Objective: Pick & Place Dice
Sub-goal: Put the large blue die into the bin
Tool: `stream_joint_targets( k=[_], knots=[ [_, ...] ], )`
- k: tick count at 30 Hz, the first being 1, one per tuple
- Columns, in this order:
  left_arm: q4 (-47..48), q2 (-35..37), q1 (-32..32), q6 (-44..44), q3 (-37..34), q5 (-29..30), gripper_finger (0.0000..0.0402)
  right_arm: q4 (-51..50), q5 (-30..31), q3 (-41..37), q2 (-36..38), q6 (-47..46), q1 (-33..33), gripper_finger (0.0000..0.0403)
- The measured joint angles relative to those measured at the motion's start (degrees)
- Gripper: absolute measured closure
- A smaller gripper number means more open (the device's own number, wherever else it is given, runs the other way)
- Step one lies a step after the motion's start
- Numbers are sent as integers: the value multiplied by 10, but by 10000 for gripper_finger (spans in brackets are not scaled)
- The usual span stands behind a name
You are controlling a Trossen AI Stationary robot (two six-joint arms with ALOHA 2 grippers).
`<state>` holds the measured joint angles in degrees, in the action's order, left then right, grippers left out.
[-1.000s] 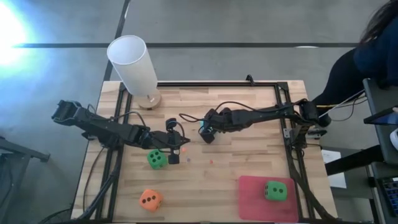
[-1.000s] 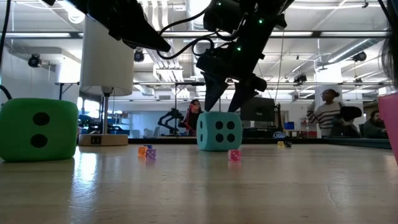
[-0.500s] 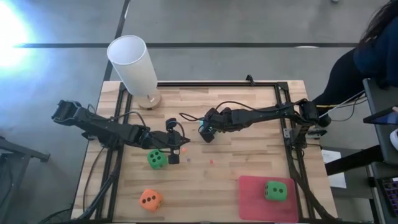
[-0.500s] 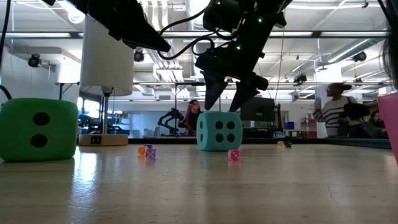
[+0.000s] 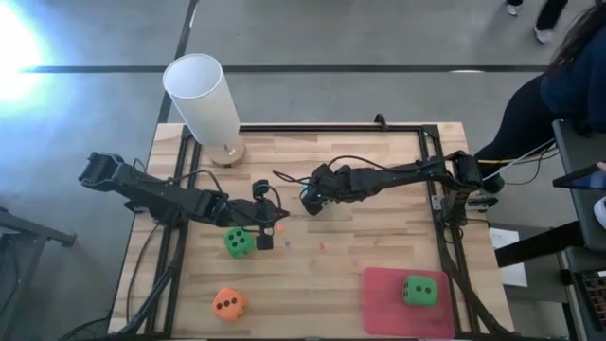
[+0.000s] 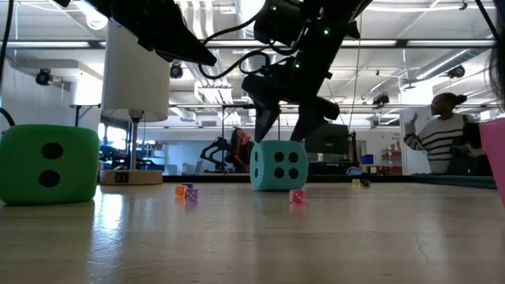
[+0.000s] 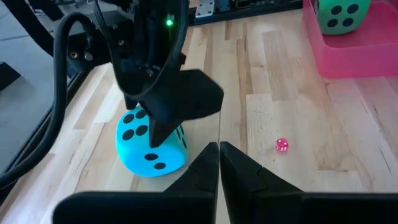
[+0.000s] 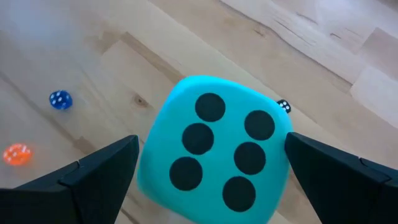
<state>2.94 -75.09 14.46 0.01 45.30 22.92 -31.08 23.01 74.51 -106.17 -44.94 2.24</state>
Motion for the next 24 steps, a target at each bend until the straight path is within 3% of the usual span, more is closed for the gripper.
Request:
stream_joint_targets(
  k=[24],
  knots=[
    [3,0,0,0,0,0,382,-17,2,17,-5,-12,0,3]
  ],
)
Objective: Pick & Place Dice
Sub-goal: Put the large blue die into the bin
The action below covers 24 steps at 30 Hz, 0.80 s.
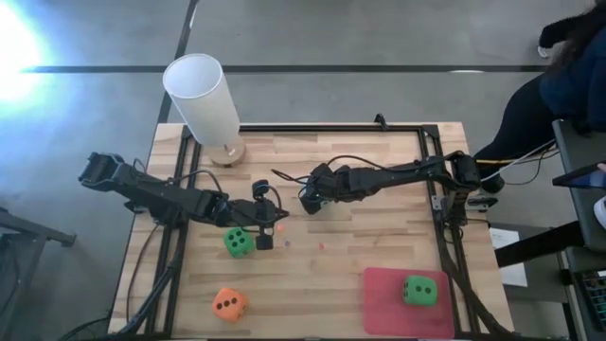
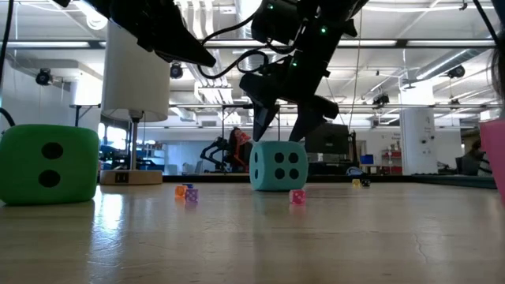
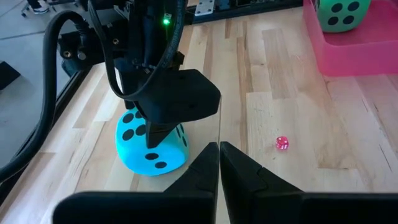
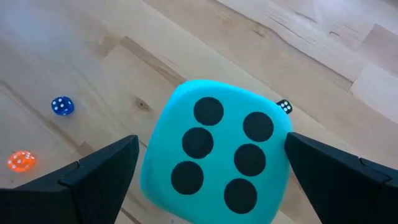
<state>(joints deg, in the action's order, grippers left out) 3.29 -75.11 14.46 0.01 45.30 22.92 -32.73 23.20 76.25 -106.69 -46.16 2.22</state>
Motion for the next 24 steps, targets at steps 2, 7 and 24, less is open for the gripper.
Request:
stream_joint_targets(
  k=[2,7,24],
  knots=[
    [0,0,0,0,0,0,382,-18,1,9,0,0,0,3],
    [0,0,0,0,0,0,382,-41,4,16,0,-4,-2,3],
    [0,0,0,0,0,0,382,-36,-14,7,0,-4,-2,3]
  ],
)
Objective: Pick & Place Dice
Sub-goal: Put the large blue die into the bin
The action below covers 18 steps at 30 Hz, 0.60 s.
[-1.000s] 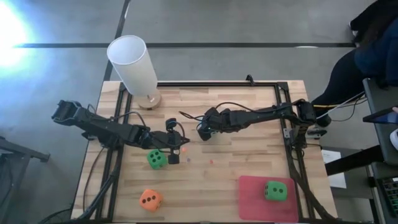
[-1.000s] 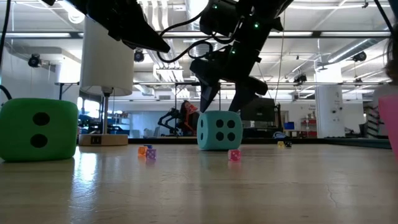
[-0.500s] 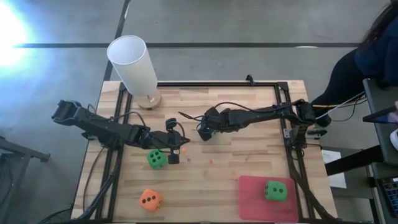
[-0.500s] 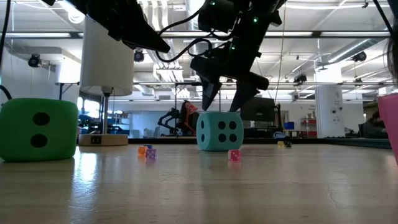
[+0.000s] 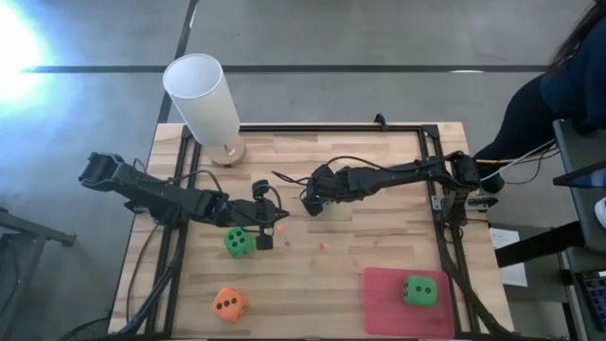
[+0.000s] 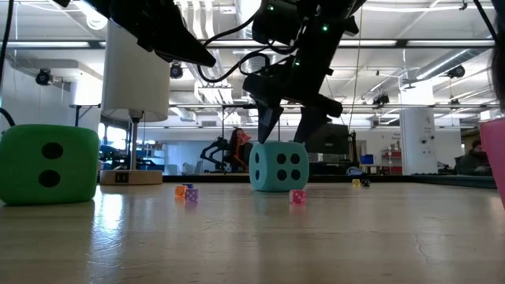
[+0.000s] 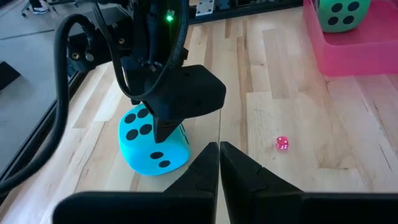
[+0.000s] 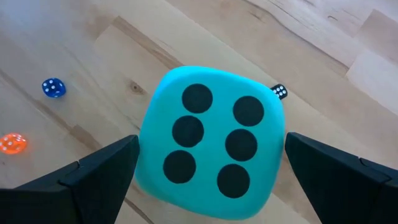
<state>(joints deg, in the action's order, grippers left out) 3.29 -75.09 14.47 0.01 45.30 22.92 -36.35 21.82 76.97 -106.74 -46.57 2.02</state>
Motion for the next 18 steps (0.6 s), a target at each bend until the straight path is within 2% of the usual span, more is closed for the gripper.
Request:
stream_joint_targets(
  k=[18],
  knots=[
    [0,0,0,0,0,0,382,15,-9,-2,1,0,0,3]
  ],
)
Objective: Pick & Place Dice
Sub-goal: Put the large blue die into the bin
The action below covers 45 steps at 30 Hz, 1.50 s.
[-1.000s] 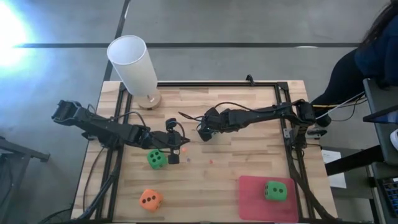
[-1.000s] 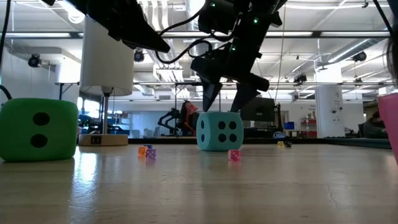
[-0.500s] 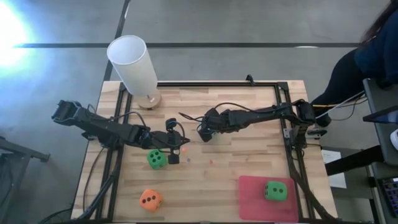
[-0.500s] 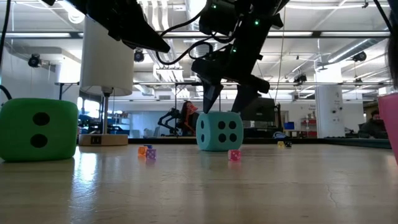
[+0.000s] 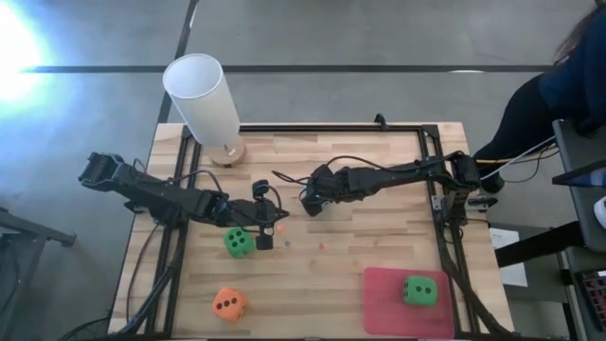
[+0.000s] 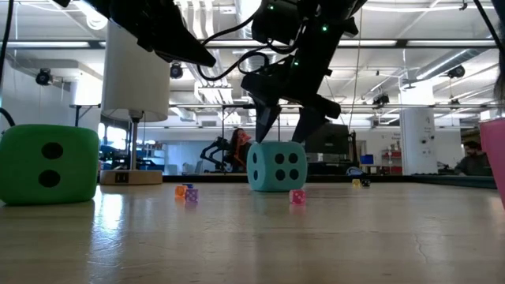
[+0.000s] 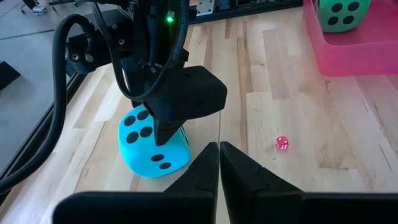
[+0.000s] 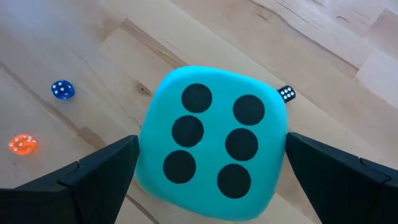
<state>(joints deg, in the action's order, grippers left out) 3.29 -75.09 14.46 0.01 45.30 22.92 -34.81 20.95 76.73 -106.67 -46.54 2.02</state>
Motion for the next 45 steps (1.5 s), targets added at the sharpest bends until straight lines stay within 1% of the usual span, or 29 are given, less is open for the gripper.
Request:
stream_joint_targets(
  k=[23,45],
  knots=[
    [0,0,0,0,0,0,382,0,1,7,1,2,0,3],
    [0,0,0,0,0,0,382,14,4,-10,0,3,0,3]
  ],
)
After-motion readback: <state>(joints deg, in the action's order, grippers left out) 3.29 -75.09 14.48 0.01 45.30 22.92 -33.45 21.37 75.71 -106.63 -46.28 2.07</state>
